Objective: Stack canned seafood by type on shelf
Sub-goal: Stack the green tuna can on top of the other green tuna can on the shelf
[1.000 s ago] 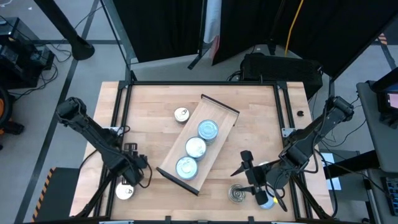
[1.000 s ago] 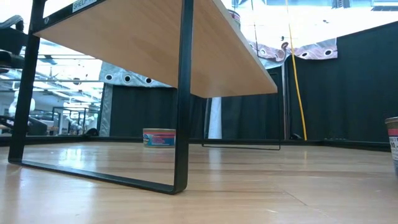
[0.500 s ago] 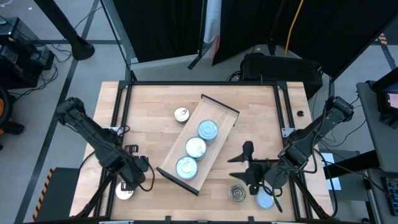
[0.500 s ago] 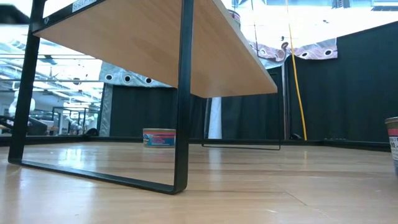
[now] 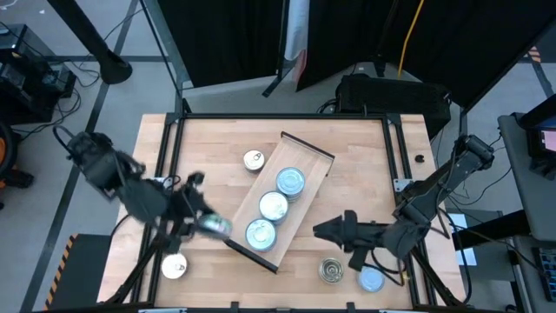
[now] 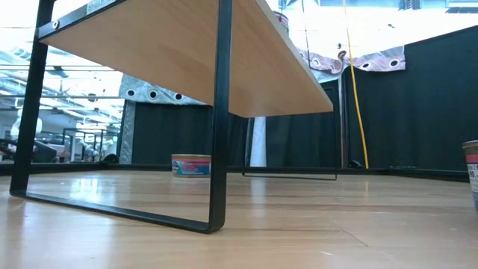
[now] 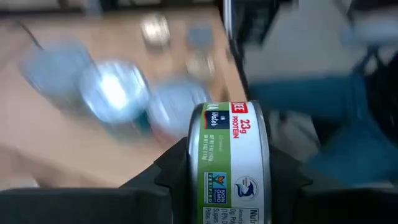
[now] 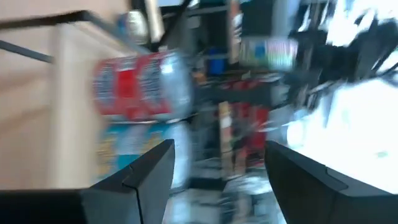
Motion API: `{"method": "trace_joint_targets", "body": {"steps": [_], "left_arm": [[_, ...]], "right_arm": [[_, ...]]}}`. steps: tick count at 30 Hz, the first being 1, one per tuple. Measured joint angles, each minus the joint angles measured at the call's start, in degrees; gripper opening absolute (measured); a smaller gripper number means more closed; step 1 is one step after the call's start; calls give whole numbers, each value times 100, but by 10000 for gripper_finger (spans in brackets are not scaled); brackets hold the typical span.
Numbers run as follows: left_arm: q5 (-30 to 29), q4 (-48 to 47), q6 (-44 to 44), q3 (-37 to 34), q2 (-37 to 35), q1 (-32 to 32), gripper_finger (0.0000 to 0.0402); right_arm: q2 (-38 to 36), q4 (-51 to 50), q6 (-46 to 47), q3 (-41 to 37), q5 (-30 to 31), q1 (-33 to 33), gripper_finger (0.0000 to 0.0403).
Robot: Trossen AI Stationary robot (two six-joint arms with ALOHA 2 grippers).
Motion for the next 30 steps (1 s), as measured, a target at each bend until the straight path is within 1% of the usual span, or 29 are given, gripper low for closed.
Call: {"method": "trace_joint_targets", "body": {"steps": [2,4,7,9,12,14,16,18,19,23,26,30], "left_arm": [[-57,401,547,224,-1,339,139],[-6,897,1005,344,0,698,139],[472,1681,1334,350,3,1294,139],[921,1956,1085,350,36,1693,139],[1223,2074,231,353,157,2294,139],[1436,2264,-23,350,313,2602,139],[1882,2602,-283,350,488,2848,139],[2379,2859,-569,350,673,3036,139],[2539,2958,-682,350,756,3113,139],[2856,2957,-928,349,1085,3388,139],[3089,2974,-994,346,1230,3473,139],[3228,3010,-1001,347,1307,3520,139]], "right_arm": [[0,553,-878,0,13,-4,238],[0,997,-1782,0,164,-4,238],[0,1454,-3090,2,561,-13,240],[0,1688,-3658,2,599,-86,247],[-2,1705,-4367,2,584,-231,270],[10,1715,-4900,2,582,-338,288],[61,1989,-5483,2,580,-476,305],[123,2316,-6037,2,576,-590,316],[165,2499,-6300,2,564,-649,319],[330,2893,-7261,2,553,-872,321],[442,2916,-7599,2,542,-1043,317],[476,2917,-7696,2,254,-1191,314]]}}
